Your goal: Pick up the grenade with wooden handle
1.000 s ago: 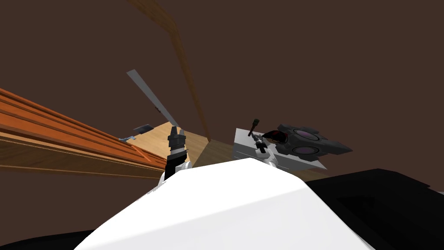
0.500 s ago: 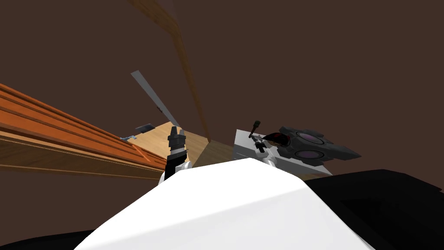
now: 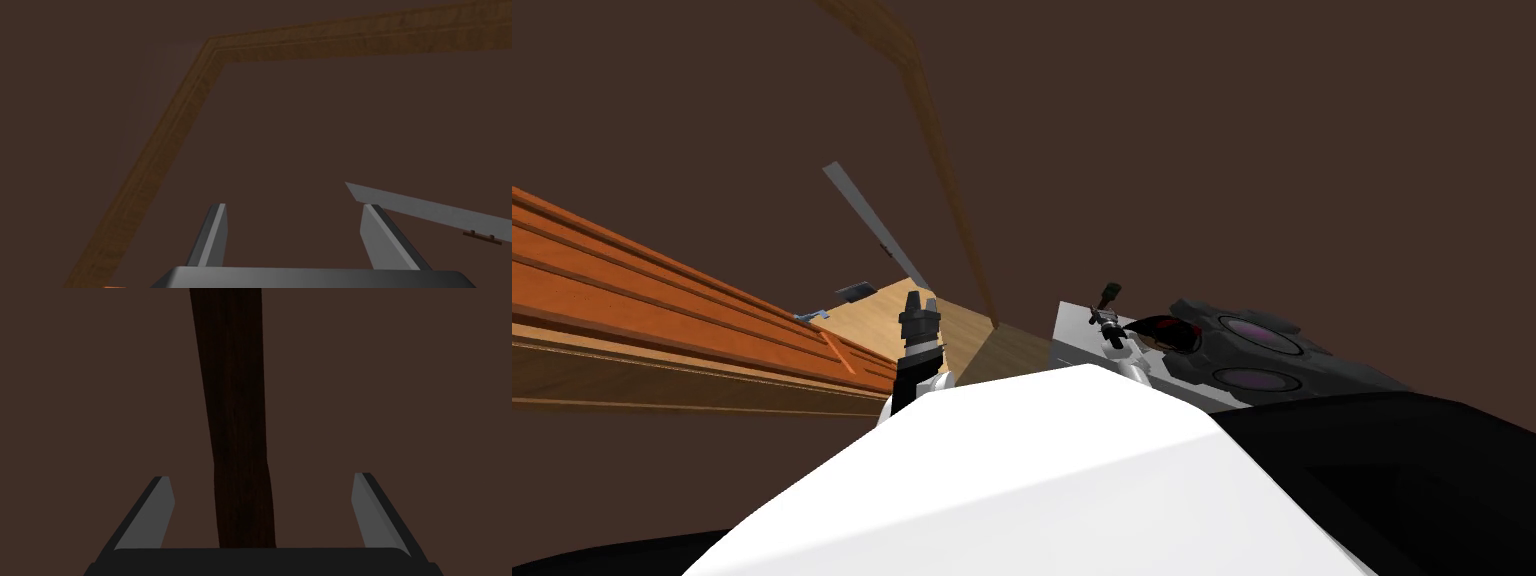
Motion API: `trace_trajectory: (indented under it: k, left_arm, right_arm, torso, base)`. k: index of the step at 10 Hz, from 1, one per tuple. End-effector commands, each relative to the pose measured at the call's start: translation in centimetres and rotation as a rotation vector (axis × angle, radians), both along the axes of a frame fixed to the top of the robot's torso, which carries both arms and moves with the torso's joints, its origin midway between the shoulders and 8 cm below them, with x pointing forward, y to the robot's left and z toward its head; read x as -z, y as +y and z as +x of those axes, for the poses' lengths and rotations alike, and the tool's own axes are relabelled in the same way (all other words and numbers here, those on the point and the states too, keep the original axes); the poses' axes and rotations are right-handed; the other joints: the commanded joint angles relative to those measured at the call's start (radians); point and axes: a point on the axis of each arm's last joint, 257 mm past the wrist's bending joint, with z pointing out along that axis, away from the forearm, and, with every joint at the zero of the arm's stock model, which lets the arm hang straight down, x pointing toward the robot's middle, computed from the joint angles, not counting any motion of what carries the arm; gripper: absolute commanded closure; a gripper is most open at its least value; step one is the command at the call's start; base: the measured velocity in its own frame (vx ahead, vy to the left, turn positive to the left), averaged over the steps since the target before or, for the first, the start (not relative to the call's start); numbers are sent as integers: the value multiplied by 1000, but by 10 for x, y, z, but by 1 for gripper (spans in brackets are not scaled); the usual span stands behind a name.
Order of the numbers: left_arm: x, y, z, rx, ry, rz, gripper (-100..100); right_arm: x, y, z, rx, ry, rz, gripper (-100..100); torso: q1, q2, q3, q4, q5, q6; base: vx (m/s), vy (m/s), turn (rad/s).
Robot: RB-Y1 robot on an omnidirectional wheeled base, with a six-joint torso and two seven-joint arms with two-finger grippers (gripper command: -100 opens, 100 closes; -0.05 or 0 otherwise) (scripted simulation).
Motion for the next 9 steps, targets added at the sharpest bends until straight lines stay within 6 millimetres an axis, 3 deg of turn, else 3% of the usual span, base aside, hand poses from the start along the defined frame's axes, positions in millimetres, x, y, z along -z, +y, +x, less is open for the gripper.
trace_trajectory:
  k: [1, 2, 3, 6, 7, 8, 9]
  left_arm:
    - [0, 0, 0, 0, 0, 0, 0]
    - [0, 0, 0, 0, 0, 0, 0]
    - [0, 0, 0, 0, 0, 0, 0]
    - [0, 0, 0, 0, 0, 0, 0]
    - [0, 0, 0, 0, 0, 0, 0]
    - [0, 0, 0, 0, 0, 0, 0]
    - [0, 0, 0, 0, 0, 0, 0]
  right_arm:
    - [8, -12, -4, 10, 16, 0, -100]
    - [12, -12, -6, 13, 24, 5, -100]
    - [-14, -33, 0, 21, -21, -31, -100]
    - [17, -36, -11, 38, 34, 1, -100]
    - [-1, -58, -9, 56, 3, -24, -100]
    - [18, -60, -17, 67, 37, -3, -100]
    - [-6, -82, -14, 85, -5, -33, -100]
  torso:
    - [0, 0, 0, 0, 0, 0]
    - [0, 2, 1, 0, 0, 1]
    - [1, 2, 1, 0, 0, 2]
    - [0, 2, 1, 0, 0, 2]
    - [0, 0, 0, 0, 0, 1]
    - [1, 1, 1, 0, 0, 0]
    - [0, 2, 1, 0, 0, 2]
  base:
    - [-57, 6, 150]
    - [-32, 10, -28]
    - [-55, 26, 257]
    - [-33, 8, 32]
    - [-43, 18, 325]
    - [-52, 6, 144]
    - [-68, 40, 186]
